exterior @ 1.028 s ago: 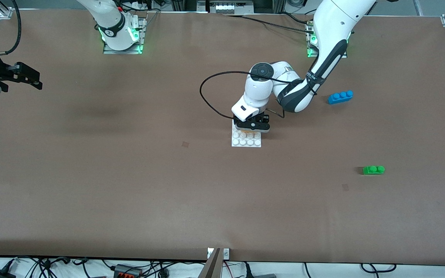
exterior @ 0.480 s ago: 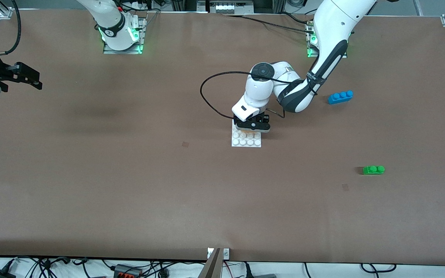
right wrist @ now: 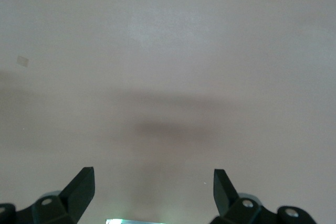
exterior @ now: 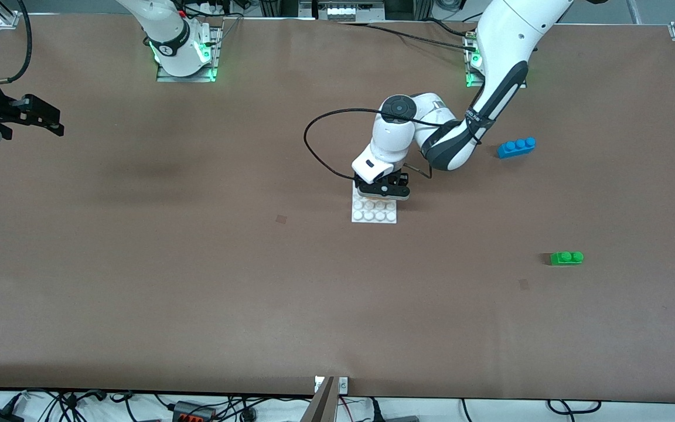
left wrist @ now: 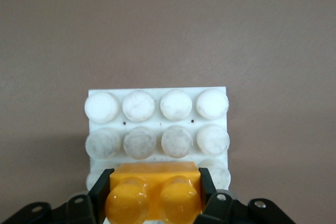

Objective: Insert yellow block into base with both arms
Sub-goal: 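Lower and press the yellow brick onto the base plate studs, then open the left gripper and lift it off the brick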

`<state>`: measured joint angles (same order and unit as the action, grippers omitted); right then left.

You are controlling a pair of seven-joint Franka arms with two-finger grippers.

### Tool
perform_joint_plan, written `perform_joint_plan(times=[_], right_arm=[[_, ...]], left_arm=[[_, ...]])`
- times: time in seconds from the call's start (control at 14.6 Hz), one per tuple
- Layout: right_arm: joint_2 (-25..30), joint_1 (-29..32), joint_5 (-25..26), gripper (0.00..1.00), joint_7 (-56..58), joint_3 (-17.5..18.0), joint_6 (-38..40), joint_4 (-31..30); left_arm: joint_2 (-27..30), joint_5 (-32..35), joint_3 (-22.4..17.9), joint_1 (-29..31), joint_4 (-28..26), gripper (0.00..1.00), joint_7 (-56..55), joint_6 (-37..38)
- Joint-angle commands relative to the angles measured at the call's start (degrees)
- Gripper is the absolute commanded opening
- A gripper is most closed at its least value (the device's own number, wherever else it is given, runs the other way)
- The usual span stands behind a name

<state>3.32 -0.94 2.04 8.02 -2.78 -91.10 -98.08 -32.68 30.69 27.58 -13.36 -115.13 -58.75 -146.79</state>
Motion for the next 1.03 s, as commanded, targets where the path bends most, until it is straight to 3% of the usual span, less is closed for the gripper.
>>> perform_joint_plan(times=[0.0, 0.27, 0.34, 0.41, 0.48, 0.69, 0.96], right_arm=[[-0.1, -0.2, 0.8, 1.0, -0.5, 0.0, 0.9, 0.9], [-0.1, -0.2, 0.8, 1.0, -0.5, 0.0, 0.9, 0.9], [-0.1, -0.2, 0.8, 1.0, -0.5, 0.0, 0.9, 0.9], [-0.1, -0.2, 0.8, 1.0, -0.5, 0.0, 0.9, 0.9], [-0.1, -0.2, 0.8, 1.0, -0.5, 0.0, 0.9, 1.0], [-0.1, -0.2, 0.8, 1.0, -0.5, 0.0, 0.9, 0.9], [-0.1, -0.1, 0.8, 1.0, -0.5, 0.0, 0.9, 0.9]], left_arm=[[0.7, 2.3, 2.2, 2.5, -3.4, 0.31, -0.5, 1.1], [0.4, 2.3, 2.6, 2.4, -3.4, 0.32, -0.8, 1.1], [0.3, 2.3, 2.7, 2.4, -3.2, 0.37, -0.6, 1.1], [0.4, 1.4, 2.7, 2.5, -2.8, 0.82, -0.7, 1.2], [0.8, 1.2, 2.7, 2.8, -2.6, 1.0, -0.7, 2.2], [3.3, -6.7, 6.3, 6.0, 3.2, 1.0, 1.9, 12.0], [10.6, -22.8, 5.5, 12.2, 5.8, 1.0, 19.4, 17.2]])
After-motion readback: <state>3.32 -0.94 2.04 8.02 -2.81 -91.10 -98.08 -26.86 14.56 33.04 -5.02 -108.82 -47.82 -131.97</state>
